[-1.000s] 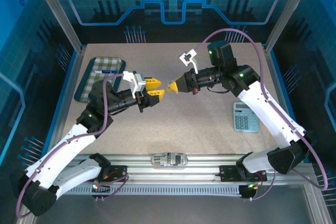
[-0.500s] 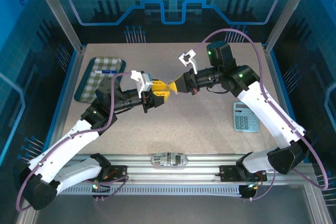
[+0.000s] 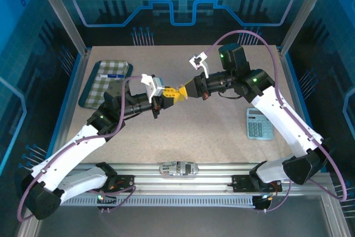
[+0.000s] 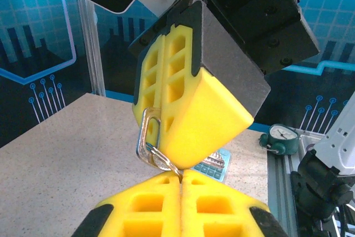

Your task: Remove the keys from the keyring

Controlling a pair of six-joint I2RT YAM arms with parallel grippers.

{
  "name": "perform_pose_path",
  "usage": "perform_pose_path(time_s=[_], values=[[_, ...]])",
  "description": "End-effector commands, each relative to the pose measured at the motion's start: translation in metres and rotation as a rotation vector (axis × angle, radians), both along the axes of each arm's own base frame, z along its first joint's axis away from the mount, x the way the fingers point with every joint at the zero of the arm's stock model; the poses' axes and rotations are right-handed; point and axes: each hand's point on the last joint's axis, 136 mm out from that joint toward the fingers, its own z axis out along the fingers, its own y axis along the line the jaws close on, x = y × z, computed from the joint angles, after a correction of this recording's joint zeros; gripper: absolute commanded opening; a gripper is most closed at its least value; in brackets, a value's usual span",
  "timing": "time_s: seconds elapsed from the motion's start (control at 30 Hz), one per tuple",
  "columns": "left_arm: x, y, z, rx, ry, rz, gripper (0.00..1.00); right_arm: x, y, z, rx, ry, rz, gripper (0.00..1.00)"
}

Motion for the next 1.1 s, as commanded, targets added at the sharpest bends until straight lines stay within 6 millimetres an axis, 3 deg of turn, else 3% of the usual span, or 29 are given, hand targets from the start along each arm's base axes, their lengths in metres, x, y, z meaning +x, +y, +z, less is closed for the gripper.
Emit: perform_pose_path(time_s=[0.0, 0.37, 0.7, 0.83, 0.9, 1.07], values=[[-0.005, 0.001, 0.017, -0.015, -0.08, 0.009, 0.0, -0.009, 0.001, 0.009, 0.02, -0.017, 0.025, 0.0], [-0.021, 0.011, 0.022, -0.049, -0.193, 0.009, 0.0, 0.004, -0.006, 0.001, 0.028, 0.065, -0.02, 0.0], [-0.014, 0.012, -0.009, -0.007, -0.168, 0.04, 0.0, -0.006, -0.005, 0.022, 0.049, -0.015, 0.011, 0.0], [-0.007, 0.013, -0.008, -0.018, -0.159, 0.073, 0.0, -0.01, -0.004, 0.017, -0.009, -0.054, 0.011, 0.0], [-0.006, 0.015, -0.001, -0.038, -0.16, 0.087, 0.17, -0.01, -0.005, 0.016, -0.024, -0.066, 0.006, 0.0], [-0.012, 0.016, 0.013, -0.07, -0.164, 0.07, 0.33, -0.013, -0.002, 0.017, -0.037, -0.101, 0.009, 0.0]])
